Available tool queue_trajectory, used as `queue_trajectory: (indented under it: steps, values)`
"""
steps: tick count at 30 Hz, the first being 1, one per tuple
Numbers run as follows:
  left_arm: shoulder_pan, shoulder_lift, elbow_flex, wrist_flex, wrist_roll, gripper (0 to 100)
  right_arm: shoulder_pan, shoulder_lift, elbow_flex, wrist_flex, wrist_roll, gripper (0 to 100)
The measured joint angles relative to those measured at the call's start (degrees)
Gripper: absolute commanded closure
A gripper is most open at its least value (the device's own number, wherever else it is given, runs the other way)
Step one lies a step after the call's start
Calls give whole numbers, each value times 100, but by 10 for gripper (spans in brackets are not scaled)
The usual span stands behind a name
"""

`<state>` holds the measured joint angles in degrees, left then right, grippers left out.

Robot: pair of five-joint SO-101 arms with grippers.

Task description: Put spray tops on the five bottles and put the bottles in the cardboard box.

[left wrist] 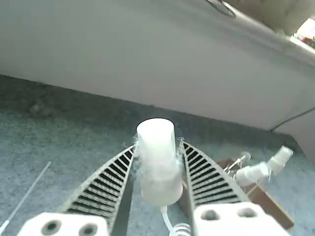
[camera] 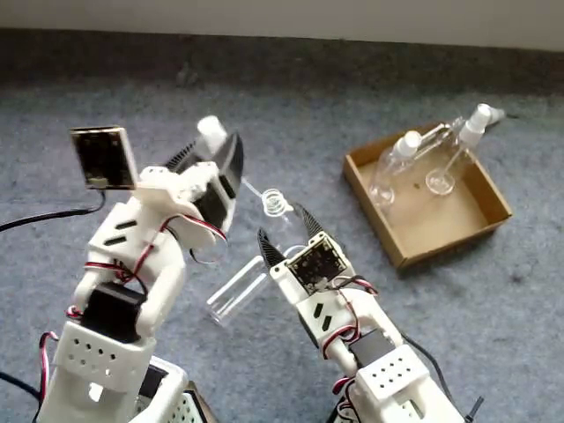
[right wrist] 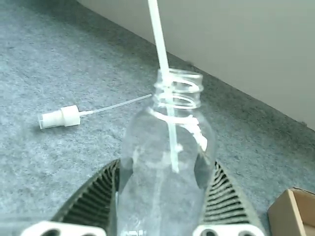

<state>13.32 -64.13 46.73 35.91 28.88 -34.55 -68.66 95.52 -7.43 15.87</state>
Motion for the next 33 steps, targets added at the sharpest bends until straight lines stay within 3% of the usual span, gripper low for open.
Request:
queue_trajectory:
  steps: [8,16,23,30,33]
  values:
    - [1231,-18,1029,-114,-1099,995,0,0,0,0,0,929]
    - [1284,-88,1864,-1055,-1152,995,0,9,0,9,0,929]
    - [1284,-79,1960,-1204,-1178,989,0,9,0,9,0,929]
    - [1284,-62,1960,-1222,-1204,762,9,0,0,0,-9,929]
    - [1284,0,1978,-958,-1213,730,18,0,0,0,-9,929]
